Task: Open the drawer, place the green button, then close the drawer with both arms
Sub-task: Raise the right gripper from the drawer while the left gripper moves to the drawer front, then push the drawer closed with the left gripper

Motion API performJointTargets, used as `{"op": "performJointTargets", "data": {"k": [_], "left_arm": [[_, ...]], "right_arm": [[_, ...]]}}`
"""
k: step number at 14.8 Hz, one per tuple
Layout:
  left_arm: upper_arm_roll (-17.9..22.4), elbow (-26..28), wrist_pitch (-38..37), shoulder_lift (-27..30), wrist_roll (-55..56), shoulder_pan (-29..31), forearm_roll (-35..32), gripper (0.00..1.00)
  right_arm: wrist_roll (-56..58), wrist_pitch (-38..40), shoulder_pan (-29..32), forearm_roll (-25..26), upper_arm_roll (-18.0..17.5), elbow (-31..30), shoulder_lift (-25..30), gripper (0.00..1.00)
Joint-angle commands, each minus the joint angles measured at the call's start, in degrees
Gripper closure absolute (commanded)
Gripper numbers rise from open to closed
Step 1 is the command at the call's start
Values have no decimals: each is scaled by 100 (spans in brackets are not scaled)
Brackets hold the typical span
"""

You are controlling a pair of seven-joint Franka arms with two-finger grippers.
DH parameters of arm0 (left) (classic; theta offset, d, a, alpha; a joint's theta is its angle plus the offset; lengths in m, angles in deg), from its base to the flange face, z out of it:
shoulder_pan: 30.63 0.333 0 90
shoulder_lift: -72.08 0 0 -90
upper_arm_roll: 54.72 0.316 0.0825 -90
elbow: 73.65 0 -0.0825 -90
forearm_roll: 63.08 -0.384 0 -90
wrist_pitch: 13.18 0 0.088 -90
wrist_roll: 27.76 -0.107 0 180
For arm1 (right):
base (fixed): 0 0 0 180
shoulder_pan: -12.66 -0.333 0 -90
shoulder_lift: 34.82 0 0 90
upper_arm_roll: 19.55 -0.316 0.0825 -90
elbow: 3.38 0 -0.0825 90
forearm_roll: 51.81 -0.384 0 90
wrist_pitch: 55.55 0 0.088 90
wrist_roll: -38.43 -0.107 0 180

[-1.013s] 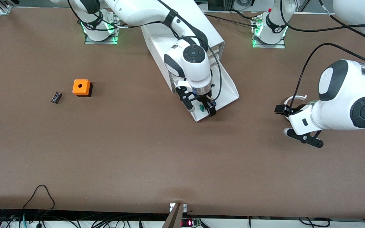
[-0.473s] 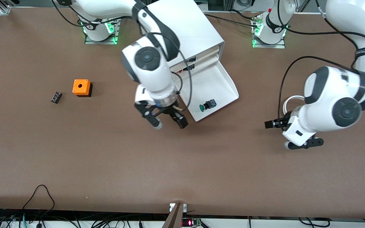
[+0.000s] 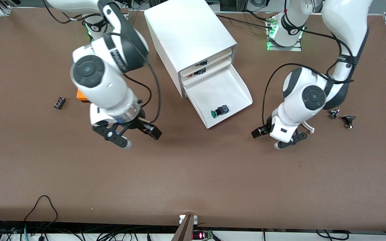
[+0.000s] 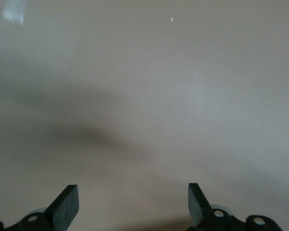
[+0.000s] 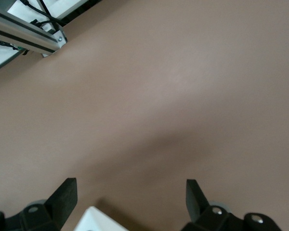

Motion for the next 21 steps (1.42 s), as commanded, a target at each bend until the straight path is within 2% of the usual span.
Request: {"op": "performJointTargets", "data": {"k": [1,5,8,11,14,21], "left_arm": [[-17,497,341,247,634,-210,-164,1],[1,471,376,-86,1004,-510,-182,4],[1,515,683,-209,1004,-554,-252,6],[1,515,789,-351,1031,-581,-602,5],[-25,524,780,-403,1145,-634,-744,4],[-34,629,553,-456,1566,-1204,-744,2]], "right_arm": [[1057,177,336,-23,-48,-614,584,0],[2509,239,635,13,233,-1536,1418,0],[3230,213,1048,179,181,-2187,1990,0],[3750,125,1680,548,-292,-2925,2631,0],[4460,125,2015,549,-338,-3356,3168,0],[4612,186,2104,496,-171,-4218,4101,0]]}}
